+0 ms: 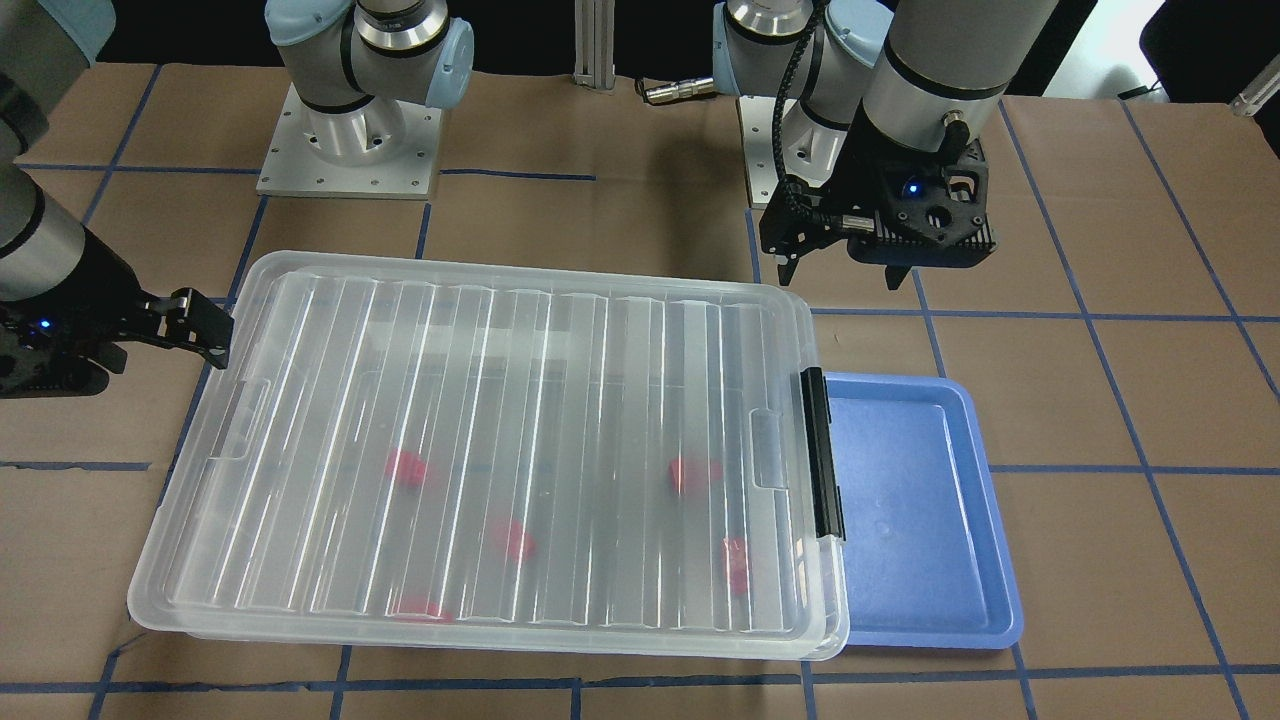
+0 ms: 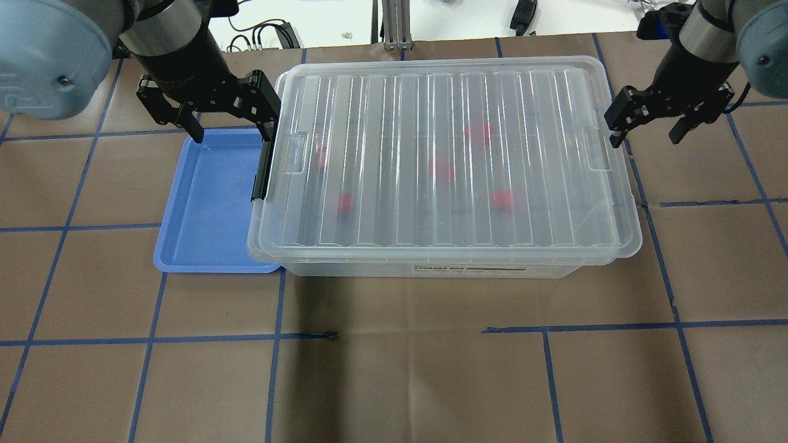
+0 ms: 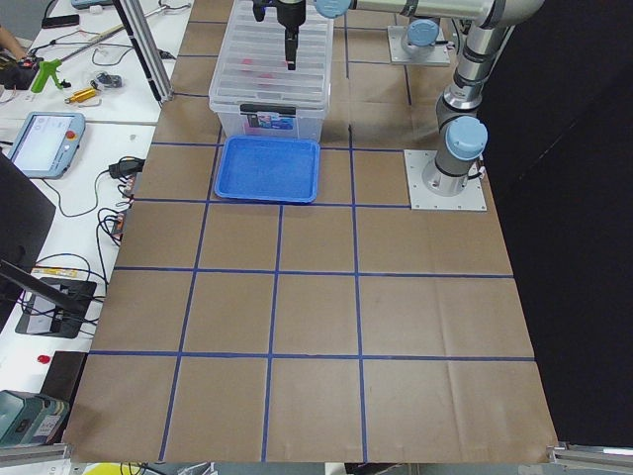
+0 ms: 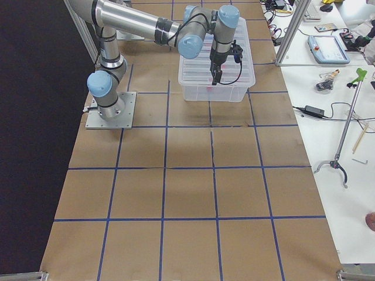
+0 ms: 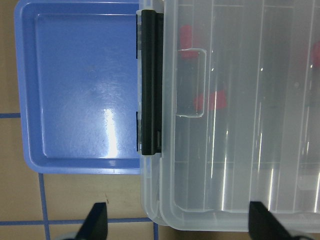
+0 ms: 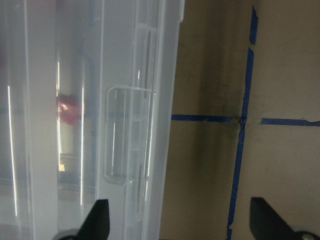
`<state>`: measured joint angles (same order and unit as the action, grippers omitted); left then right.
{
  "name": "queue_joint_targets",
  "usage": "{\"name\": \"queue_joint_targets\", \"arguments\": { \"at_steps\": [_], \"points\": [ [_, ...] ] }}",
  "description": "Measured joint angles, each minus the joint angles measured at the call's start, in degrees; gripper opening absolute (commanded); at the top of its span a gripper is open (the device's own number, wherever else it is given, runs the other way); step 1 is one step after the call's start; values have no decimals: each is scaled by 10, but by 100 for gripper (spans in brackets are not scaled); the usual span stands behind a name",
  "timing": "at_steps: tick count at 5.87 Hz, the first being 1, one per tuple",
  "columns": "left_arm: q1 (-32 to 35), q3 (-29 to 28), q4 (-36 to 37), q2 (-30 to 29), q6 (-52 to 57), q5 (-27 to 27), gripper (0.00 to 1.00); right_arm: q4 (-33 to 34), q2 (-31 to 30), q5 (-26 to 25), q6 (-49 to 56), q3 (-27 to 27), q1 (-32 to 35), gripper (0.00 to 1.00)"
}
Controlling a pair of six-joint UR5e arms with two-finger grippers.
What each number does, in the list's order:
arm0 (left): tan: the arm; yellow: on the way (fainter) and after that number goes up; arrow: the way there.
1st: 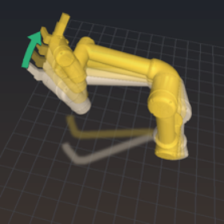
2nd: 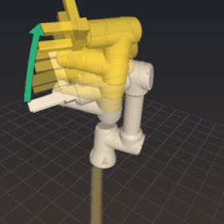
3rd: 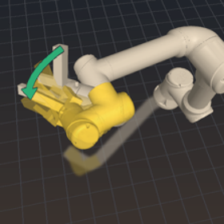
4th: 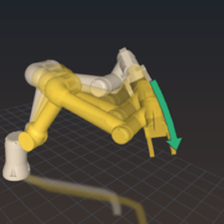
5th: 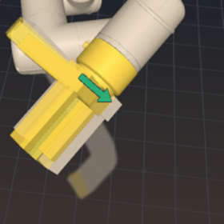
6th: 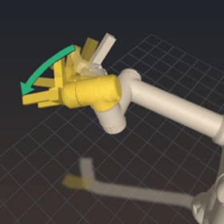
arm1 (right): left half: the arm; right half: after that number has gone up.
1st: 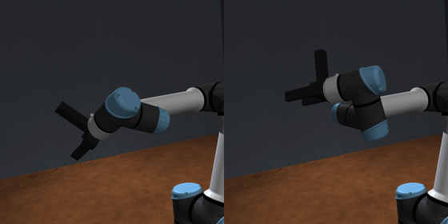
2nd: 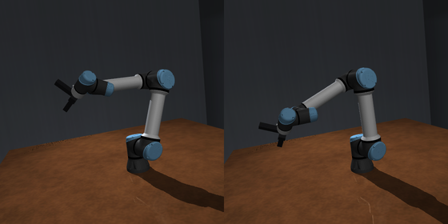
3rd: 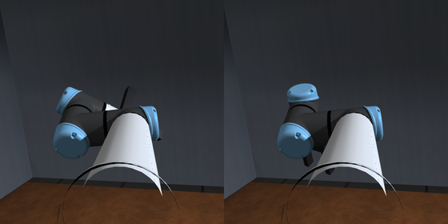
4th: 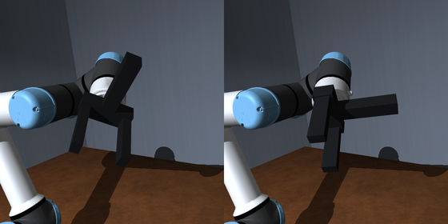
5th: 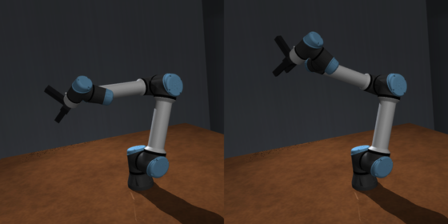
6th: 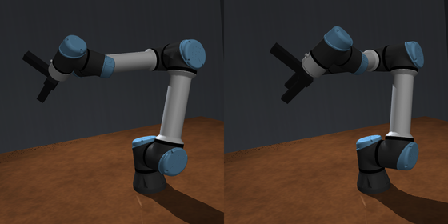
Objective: Place red block in blue tray from box
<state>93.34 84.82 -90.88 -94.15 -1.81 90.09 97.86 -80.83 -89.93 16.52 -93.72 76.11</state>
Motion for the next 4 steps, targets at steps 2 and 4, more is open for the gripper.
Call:
{"name": "queue_joint_targets", "arguments": {
  "at_steps": [2, 4],
  "points": [
    [0, 0, 0, -3, 2, 0, 98, 27, 2, -1, 4, -33, -8, 100],
    [0, 1, 0, -5, 20, -9, 98, 38, 2, -1, 4, -51, -16, 100]
  ]
}}
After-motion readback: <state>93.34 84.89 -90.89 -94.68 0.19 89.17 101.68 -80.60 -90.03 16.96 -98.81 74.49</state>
